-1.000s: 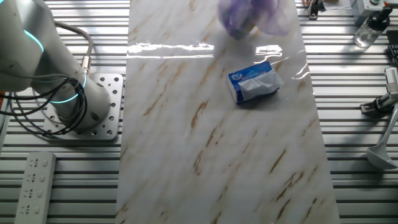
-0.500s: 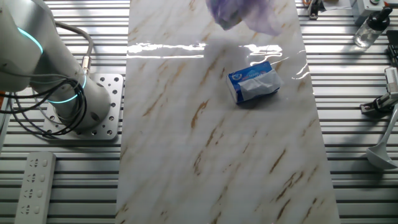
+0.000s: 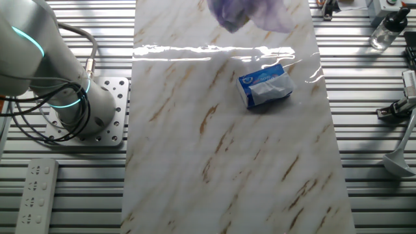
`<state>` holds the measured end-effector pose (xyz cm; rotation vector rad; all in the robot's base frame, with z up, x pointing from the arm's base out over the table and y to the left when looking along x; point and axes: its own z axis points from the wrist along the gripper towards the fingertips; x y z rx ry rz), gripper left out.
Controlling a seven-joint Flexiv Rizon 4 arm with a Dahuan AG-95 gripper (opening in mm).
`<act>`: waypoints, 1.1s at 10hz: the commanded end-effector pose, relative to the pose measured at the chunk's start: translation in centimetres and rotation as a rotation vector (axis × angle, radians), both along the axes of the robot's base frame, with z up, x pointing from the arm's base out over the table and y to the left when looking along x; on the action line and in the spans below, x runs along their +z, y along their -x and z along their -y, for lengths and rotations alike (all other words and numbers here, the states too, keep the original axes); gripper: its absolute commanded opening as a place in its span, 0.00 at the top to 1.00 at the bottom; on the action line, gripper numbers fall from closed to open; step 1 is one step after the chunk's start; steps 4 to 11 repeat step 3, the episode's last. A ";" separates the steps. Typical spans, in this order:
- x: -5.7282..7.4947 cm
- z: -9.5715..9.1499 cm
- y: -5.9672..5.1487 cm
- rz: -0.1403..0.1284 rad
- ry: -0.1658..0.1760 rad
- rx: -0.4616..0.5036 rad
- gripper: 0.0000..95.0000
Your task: Pick up a bag of things
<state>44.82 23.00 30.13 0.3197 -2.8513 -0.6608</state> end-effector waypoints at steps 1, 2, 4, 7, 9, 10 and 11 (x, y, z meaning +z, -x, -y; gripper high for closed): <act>0.1 -0.1 -0.1 0.000 0.000 0.004 1.00; 0.1 -0.1 -0.1 0.001 -0.002 0.006 1.00; 0.1 -0.1 -0.1 0.004 -0.004 0.010 1.00; 0.1 -0.1 -0.1 0.004 -0.004 0.010 1.00; 0.1 -0.1 -0.1 0.004 -0.004 0.010 1.00; 0.1 -0.1 -0.1 0.004 -0.004 0.010 1.00; 0.1 -0.1 -0.1 0.004 -0.004 0.010 1.00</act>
